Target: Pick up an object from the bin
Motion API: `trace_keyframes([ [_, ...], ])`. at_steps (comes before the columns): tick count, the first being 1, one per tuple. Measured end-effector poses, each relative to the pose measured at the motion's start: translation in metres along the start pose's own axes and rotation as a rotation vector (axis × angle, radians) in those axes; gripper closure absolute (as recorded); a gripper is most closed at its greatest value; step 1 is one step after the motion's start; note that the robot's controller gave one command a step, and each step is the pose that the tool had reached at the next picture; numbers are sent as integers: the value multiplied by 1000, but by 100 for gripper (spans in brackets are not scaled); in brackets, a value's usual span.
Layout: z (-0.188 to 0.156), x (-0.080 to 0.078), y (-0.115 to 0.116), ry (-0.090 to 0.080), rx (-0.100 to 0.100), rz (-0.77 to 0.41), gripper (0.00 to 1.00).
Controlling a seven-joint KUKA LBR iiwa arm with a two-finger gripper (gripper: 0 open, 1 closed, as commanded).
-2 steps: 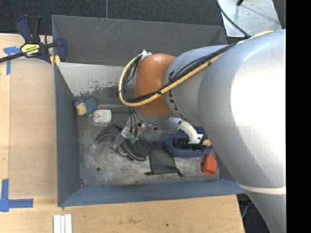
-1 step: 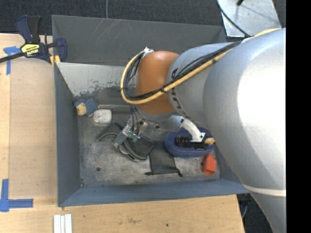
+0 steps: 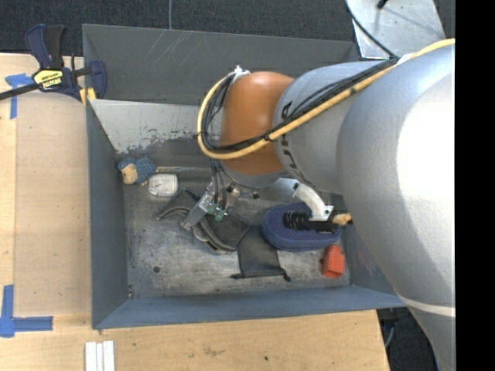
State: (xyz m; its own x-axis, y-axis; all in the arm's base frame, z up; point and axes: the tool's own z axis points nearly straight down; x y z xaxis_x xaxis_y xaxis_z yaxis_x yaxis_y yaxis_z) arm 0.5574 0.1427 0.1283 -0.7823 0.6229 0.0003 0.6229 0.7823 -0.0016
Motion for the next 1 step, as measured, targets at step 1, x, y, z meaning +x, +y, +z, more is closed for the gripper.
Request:
trace_keyframes([
  [1, -51, -1, -1, -1, -1, -2, 100],
])
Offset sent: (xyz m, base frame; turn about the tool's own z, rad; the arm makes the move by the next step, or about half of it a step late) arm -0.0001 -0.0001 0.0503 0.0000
